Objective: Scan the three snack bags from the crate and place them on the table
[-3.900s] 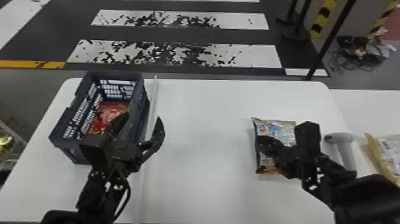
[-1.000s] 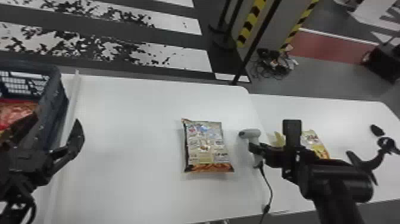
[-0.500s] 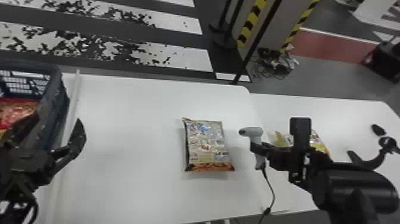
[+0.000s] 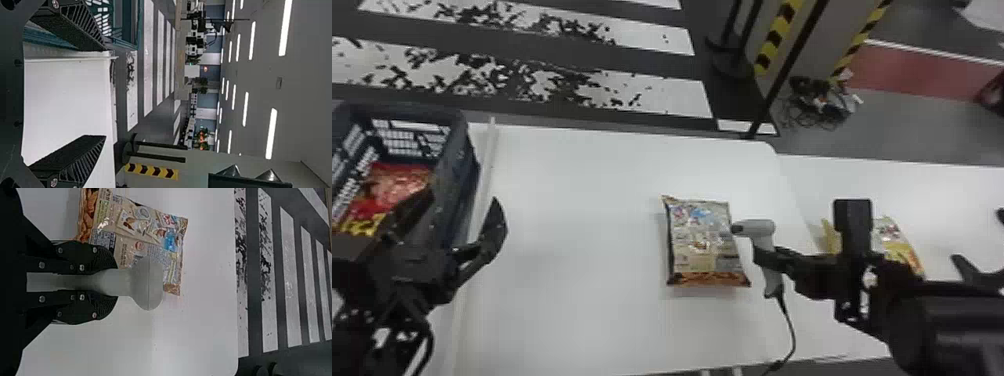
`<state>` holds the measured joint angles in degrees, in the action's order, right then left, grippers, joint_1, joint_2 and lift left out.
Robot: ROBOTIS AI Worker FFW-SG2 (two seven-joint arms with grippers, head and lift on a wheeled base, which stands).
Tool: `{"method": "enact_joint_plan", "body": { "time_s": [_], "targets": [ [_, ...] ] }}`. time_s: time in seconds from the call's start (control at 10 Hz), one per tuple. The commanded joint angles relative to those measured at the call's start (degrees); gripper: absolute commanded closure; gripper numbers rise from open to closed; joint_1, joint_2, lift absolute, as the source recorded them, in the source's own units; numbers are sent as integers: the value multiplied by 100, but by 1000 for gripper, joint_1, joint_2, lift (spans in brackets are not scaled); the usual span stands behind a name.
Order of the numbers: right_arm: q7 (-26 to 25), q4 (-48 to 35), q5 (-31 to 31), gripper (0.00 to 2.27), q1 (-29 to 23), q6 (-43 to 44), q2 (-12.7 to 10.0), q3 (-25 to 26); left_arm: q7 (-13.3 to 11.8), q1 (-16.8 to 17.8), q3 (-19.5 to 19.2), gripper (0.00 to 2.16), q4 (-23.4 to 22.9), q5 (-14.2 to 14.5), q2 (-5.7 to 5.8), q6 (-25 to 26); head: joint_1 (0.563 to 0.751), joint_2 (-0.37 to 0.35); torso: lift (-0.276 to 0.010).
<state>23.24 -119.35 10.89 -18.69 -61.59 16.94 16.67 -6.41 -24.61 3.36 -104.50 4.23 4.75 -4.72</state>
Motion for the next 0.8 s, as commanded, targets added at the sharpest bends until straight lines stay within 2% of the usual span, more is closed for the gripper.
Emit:
{"method": "enact_joint_plan", "body": {
  "time_s": [0.0, 0.3, 0.7],
  "targets": [
    [14, -53, 1, 2253, -38, -78, -24, -128, 0, 0, -2, 83, 9, 8, 0, -7, 695, -219, -62],
    [14, -35, -17, 2256, -38, -60, -59, -287, 0, 0, -2, 83, 18, -1, -9, -7, 695, -189, -62],
    [23, -9, -17, 2256, -21, -25, -59, -216, 0, 0, -2, 83, 27, 8, -18, -7, 695, -179, -62]
  ]
}}
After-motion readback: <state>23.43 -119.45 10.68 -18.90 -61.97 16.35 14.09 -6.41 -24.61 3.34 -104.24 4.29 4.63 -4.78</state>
